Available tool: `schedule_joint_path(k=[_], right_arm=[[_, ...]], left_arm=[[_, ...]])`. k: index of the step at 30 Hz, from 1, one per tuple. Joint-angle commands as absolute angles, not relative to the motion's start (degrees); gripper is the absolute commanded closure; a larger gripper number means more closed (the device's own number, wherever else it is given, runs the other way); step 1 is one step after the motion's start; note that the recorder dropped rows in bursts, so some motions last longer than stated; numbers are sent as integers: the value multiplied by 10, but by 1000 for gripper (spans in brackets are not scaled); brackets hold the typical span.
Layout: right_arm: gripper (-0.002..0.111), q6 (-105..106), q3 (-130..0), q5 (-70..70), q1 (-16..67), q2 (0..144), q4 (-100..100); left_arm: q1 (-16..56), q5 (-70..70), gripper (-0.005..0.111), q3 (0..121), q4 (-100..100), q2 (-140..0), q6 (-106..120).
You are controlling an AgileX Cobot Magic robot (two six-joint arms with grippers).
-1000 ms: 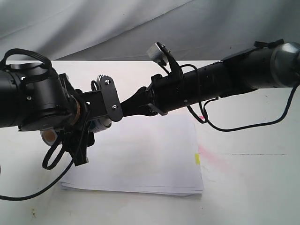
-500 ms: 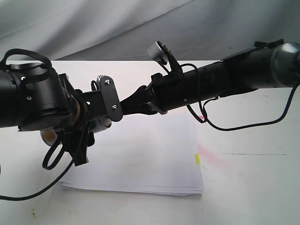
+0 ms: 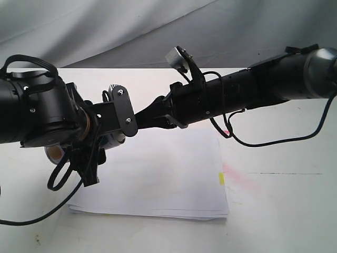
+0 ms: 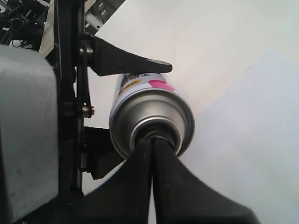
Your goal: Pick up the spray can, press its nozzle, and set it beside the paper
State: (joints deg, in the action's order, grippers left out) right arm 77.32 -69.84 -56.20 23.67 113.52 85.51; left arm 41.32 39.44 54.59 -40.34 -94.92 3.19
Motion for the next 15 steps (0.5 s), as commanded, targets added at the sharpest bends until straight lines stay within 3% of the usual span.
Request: schedule_joint_path(k=[1, 15], right_arm=[[108, 779, -701, -552, 253, 1135, 866], [108, 779, -701, -532, 262, 1135, 866]], left_arm=[[416, 365, 107, 549, -411, -943, 30], [416, 364, 107, 549, -412, -943, 31]])
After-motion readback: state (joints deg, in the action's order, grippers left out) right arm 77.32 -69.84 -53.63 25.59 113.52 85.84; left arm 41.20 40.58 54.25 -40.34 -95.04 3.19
